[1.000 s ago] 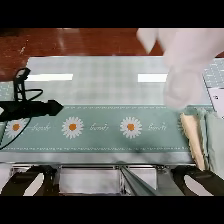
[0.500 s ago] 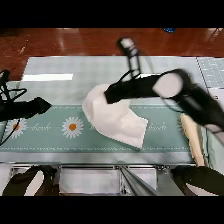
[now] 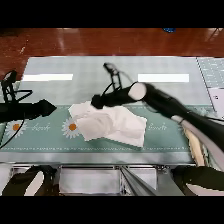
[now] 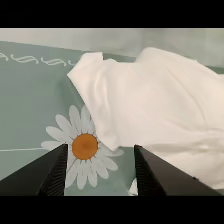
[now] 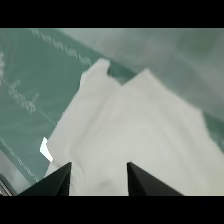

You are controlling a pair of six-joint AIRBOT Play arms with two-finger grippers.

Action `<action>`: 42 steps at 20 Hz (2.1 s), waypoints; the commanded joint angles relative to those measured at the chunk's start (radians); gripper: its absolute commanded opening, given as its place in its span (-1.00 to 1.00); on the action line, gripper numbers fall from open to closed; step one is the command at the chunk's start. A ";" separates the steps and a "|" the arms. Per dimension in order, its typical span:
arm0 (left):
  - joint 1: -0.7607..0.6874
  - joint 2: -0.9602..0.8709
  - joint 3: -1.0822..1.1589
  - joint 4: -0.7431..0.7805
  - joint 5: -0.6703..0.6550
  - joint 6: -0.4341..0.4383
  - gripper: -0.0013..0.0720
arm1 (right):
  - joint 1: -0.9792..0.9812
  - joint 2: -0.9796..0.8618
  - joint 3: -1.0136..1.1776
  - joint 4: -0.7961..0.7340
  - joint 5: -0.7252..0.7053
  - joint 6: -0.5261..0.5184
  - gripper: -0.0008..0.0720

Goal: Fold the shirts.

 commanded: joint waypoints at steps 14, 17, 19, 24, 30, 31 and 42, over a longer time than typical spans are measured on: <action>-0.132 -0.168 -0.307 -0.610 0.042 0.397 0.42 | -0.814 0.665 -0.699 -0.229 0.415 0.078 0.13; -0.286 -0.279 -0.296 -0.650 0.233 0.423 0.35 | -0.758 0.665 -0.804 -0.181 0.389 0.078 0.13; -0.322 -0.343 -0.265 -0.650 0.230 0.431 -0.89 | -0.711 0.665 -0.861 -0.167 0.380 0.079 0.13; -0.285 -0.363 -0.191 -0.650 0.148 0.476 -0.91 | -0.575 0.644 -0.943 -0.049 0.257 0.080 0.13; -0.257 -0.363 -0.162 -0.650 0.108 0.476 -0.91 | -0.426 0.424 -0.943 0.151 0.116 -0.022 0.13; -0.257 -0.363 -0.162 -0.650 0.108 0.476 -0.91 | -0.416 0.394 -0.942 0.227 0.086 -0.068 0.11; -0.027 -0.303 0.215 -0.660 -0.016 0.397 -0.91 | -0.470 0.391 -0.285 0.217 0.273 -0.246 -0.93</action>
